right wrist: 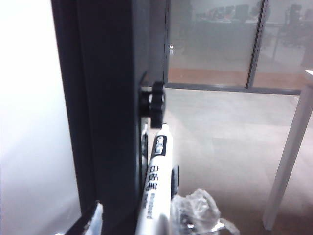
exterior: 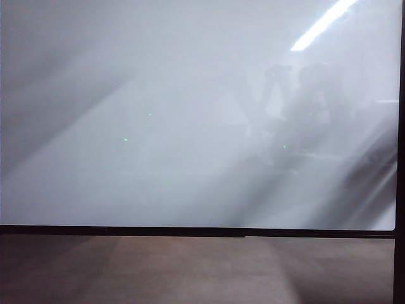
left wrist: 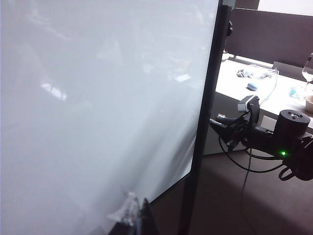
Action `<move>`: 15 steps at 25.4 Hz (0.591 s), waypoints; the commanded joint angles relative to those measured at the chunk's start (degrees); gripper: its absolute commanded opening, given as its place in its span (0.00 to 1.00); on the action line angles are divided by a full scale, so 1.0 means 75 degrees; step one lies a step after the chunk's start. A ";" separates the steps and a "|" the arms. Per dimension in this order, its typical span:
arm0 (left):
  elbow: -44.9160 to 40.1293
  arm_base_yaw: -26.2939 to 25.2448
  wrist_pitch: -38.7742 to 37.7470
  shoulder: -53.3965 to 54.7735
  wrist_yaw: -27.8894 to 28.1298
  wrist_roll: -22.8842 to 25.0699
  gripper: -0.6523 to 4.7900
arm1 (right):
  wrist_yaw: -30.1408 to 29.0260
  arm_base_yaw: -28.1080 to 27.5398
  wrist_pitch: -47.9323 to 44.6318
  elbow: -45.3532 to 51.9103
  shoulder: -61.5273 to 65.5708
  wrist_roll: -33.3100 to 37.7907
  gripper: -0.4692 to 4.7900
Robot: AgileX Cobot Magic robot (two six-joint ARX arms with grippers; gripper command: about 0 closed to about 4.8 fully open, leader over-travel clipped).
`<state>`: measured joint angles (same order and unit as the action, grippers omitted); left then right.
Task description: Reach to the right to find the marker pen, pick it up, and write the number 3 on the whiteboard.
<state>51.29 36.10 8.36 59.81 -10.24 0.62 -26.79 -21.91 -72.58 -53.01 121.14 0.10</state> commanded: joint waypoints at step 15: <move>0.0023 -0.0009 0.0102 -0.0003 0.0015 0.0061 0.11 | 0.0012 -0.0003 -0.0149 -0.0198 0.0099 0.0414 0.48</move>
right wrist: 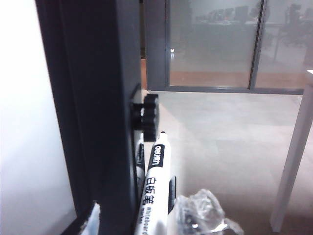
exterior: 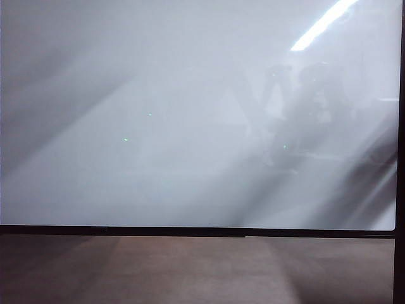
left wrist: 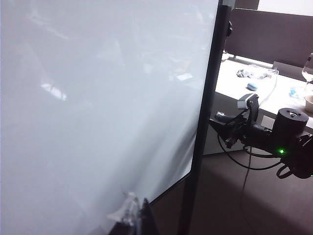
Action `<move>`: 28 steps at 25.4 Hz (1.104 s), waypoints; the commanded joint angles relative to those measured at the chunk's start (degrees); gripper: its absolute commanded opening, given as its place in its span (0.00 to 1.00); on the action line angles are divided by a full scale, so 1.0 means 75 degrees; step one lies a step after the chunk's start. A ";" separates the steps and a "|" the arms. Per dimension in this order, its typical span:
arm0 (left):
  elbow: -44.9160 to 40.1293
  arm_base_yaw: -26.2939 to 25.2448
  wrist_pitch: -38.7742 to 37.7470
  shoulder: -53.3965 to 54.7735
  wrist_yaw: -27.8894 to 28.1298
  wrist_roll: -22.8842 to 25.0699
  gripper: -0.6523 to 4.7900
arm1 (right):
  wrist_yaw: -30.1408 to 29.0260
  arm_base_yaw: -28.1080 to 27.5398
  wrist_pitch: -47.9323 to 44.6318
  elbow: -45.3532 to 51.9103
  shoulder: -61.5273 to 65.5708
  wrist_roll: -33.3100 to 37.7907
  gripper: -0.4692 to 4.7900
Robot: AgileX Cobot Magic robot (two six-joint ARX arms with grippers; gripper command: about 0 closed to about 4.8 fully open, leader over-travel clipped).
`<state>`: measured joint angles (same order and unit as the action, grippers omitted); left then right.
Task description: Reach to the right to find the marker pen, pick it up, and write the number 3 on the whiteboard.
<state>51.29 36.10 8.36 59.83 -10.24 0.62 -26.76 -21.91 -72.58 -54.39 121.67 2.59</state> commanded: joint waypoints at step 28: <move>0.0023 -0.0009 0.0099 -0.0006 0.0012 0.0061 0.11 | 0.0009 0.0003 -0.0233 -0.0012 0.0076 0.0085 0.43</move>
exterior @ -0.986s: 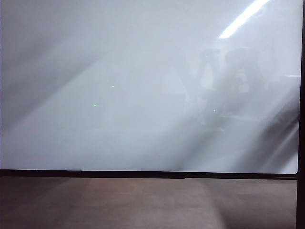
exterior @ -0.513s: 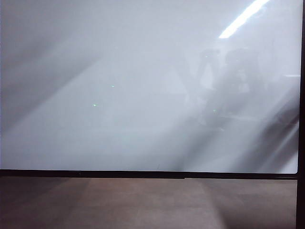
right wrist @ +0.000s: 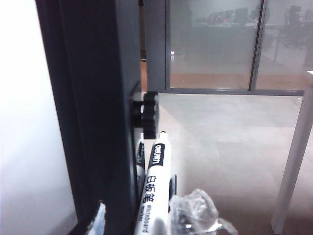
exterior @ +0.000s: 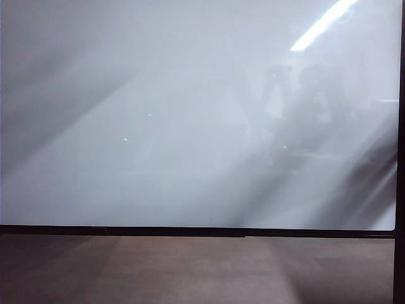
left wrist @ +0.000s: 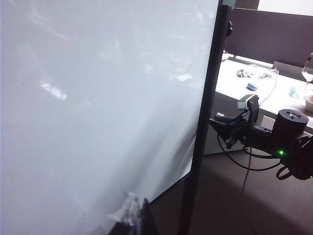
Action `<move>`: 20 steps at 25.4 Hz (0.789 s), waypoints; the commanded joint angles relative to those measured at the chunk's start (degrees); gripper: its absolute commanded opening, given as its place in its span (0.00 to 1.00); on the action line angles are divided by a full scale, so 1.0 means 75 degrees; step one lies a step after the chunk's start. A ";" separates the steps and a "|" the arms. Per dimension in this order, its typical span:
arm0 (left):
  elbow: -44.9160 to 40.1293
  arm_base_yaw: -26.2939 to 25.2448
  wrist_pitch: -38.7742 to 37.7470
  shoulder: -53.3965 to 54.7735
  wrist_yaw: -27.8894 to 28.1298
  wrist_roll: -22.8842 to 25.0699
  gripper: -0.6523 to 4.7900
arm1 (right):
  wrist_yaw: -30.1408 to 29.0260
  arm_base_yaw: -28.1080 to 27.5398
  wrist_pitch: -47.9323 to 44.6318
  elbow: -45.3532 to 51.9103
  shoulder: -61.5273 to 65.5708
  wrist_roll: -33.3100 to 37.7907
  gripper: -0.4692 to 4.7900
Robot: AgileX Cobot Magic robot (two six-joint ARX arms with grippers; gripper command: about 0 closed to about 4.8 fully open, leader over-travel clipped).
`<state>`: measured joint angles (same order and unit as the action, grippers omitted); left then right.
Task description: Reach to the right to find the marker pen, pick it up, and write the number 3 on the whiteboard.
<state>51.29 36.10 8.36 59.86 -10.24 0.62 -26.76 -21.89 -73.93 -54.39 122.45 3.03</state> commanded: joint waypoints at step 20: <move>0.0023 -0.0009 0.0099 -0.0009 0.0009 0.0061 0.11 | 0.0169 -0.0003 0.0055 -0.0012 -0.0029 0.0023 0.29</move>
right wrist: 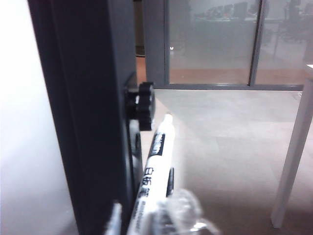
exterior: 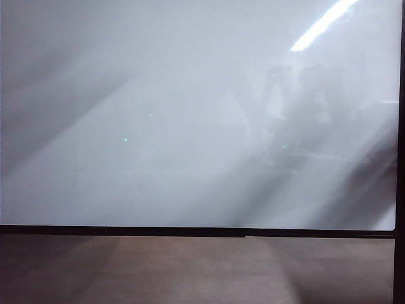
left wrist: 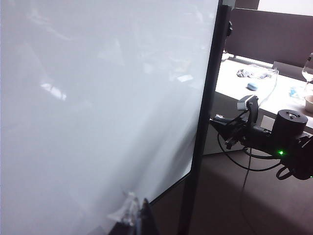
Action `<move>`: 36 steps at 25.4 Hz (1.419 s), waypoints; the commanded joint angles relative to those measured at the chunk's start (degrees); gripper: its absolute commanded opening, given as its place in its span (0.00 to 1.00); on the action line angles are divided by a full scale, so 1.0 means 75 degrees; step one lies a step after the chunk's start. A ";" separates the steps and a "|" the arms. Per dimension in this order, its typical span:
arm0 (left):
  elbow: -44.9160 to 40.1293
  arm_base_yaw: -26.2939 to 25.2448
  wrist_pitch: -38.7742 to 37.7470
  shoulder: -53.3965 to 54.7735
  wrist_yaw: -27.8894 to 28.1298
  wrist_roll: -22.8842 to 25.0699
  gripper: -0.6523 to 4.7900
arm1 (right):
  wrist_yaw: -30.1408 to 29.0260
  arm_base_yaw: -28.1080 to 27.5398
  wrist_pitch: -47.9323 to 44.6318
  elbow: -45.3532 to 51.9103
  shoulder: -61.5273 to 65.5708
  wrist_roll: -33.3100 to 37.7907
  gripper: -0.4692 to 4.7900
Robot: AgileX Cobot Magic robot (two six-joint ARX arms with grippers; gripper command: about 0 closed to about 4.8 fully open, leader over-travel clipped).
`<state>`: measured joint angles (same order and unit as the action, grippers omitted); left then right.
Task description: Reach to the right to find the marker pen, pick it up, and write the number 3 on the whiteboard.
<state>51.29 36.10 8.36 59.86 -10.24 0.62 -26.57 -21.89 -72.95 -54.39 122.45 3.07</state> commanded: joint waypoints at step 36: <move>0.0026 -0.0009 0.0102 -0.0012 0.0012 0.0061 0.11 | 0.0312 -0.1110 0.0396 0.0105 -0.2836 0.1425 0.18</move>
<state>51.29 36.10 8.34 59.88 -10.24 0.62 -24.10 -30.04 -71.02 -53.69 103.61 13.30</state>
